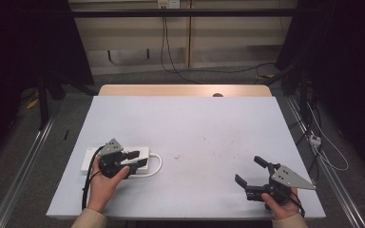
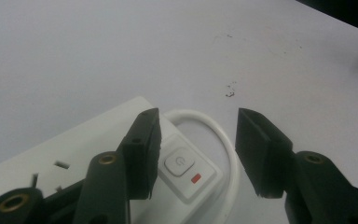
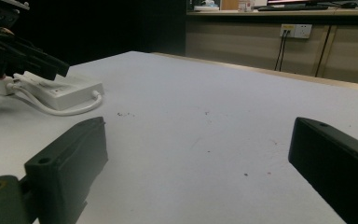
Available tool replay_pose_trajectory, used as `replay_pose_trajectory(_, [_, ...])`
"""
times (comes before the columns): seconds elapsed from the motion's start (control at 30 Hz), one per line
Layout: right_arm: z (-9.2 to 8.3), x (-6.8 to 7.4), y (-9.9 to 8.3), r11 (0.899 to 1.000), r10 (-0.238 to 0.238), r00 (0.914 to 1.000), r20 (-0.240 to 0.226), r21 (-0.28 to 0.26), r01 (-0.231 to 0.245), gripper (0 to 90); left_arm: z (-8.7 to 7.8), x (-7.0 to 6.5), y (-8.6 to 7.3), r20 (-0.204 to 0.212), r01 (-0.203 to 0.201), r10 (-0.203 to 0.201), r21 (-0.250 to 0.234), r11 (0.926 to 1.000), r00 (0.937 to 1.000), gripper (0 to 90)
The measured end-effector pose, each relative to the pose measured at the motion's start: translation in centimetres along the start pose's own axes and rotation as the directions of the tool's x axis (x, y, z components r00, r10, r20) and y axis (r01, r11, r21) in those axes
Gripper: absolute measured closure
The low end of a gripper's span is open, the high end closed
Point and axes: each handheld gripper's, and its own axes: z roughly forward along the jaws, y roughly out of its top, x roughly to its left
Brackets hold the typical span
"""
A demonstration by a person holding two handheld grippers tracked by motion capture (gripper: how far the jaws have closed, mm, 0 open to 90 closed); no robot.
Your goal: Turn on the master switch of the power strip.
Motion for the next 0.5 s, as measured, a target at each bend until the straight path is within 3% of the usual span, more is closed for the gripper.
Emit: replay_pose_trajectory(0.5, [-0.02, 0.01, -0.04, 1.0, -0.001, 1.0, -0.001, 0.004, 0.001, 4.0, -0.09, -0.18, 0.14, 0.003, -0.004, 0.004, -0.004, 1.0, 1.0, 25.9])
